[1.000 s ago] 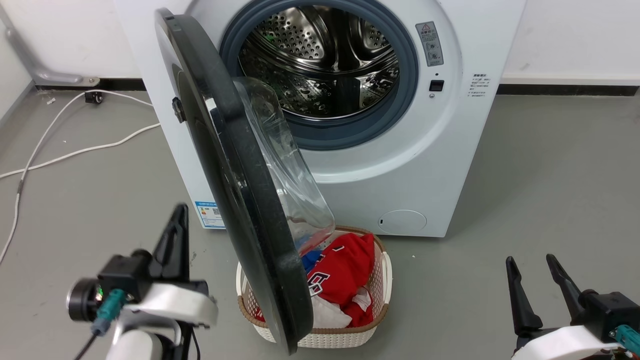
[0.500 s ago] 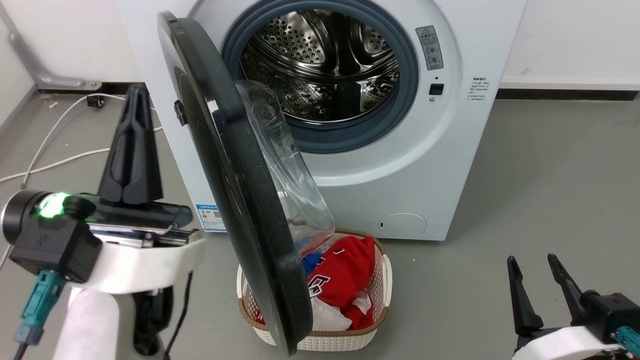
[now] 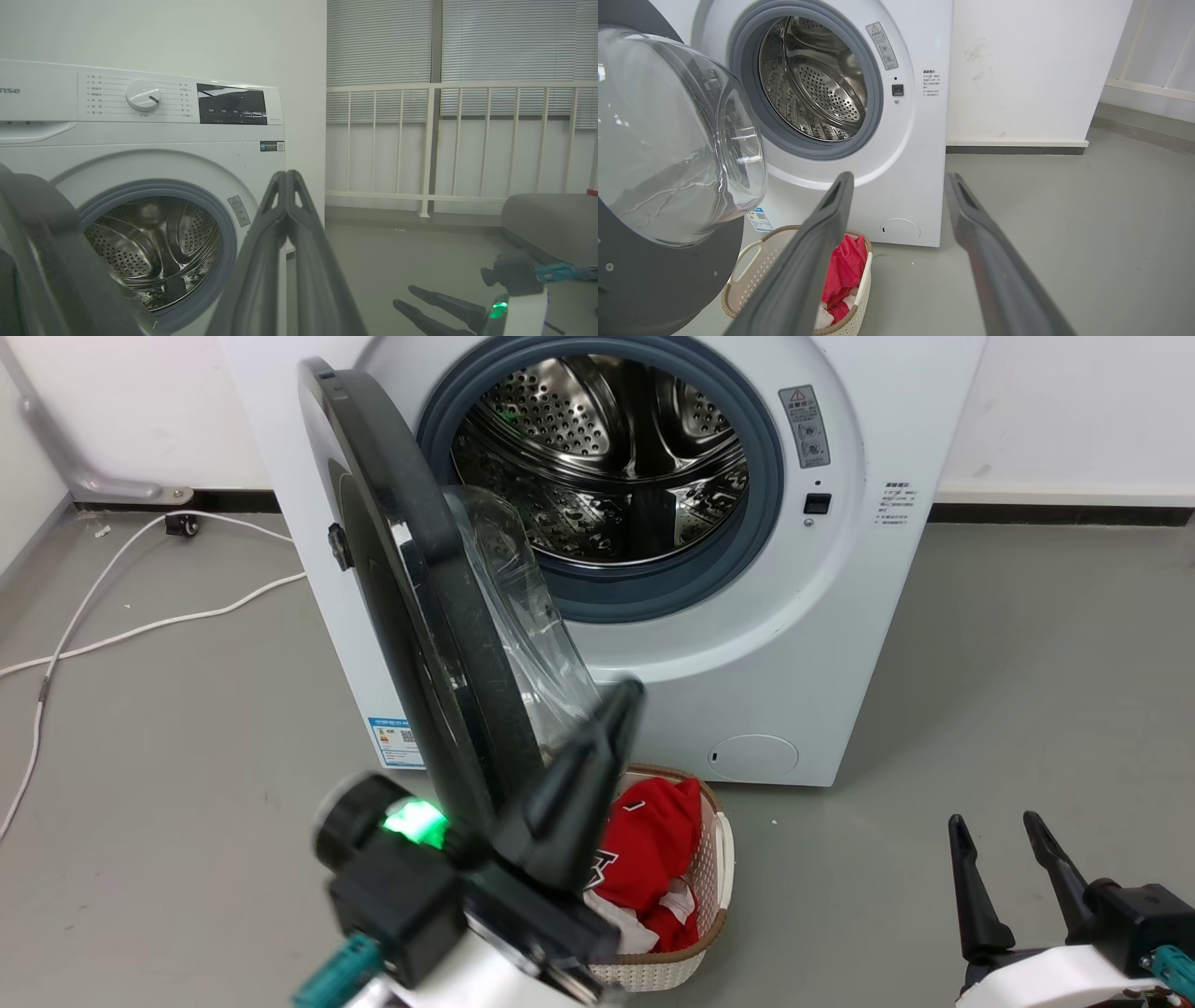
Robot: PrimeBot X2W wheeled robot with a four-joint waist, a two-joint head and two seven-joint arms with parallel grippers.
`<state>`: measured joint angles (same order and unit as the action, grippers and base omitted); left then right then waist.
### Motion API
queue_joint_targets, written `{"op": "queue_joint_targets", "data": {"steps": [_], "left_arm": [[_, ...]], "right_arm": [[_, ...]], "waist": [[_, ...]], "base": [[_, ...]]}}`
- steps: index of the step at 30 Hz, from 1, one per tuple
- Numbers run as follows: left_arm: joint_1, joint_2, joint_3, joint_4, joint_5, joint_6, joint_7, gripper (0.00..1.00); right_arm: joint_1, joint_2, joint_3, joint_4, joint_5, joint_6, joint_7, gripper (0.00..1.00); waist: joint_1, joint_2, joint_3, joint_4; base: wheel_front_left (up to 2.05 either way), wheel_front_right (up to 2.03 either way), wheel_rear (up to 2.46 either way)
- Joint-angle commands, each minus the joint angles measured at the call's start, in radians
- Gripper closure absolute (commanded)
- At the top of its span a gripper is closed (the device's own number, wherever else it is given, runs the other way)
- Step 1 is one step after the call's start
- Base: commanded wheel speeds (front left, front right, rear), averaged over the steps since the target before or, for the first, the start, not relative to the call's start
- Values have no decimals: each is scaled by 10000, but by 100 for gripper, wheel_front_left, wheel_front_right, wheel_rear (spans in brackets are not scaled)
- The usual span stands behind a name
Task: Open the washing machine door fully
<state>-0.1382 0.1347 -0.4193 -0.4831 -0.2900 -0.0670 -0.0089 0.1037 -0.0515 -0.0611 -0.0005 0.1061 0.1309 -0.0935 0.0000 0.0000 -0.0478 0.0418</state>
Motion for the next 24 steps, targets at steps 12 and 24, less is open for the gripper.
{"op": "queue_joint_targets", "data": {"steps": [12, 24], "left_arm": [[1870, 636, -1378, 1835, -409, -206, 883, 100], [1596, 658, -392, 3655, -567, 457, 171, 100]], "right_arm": [[-172, 22, 6, 43, -176, -2, 10, 0], [-201, 22, 67, 198, -90, -2, -27, 0]], "waist": [[0, 0, 18, 32], [0, 0, -8, -36]], "base": [[0, 0, 0], [0, 0, 0]]}}
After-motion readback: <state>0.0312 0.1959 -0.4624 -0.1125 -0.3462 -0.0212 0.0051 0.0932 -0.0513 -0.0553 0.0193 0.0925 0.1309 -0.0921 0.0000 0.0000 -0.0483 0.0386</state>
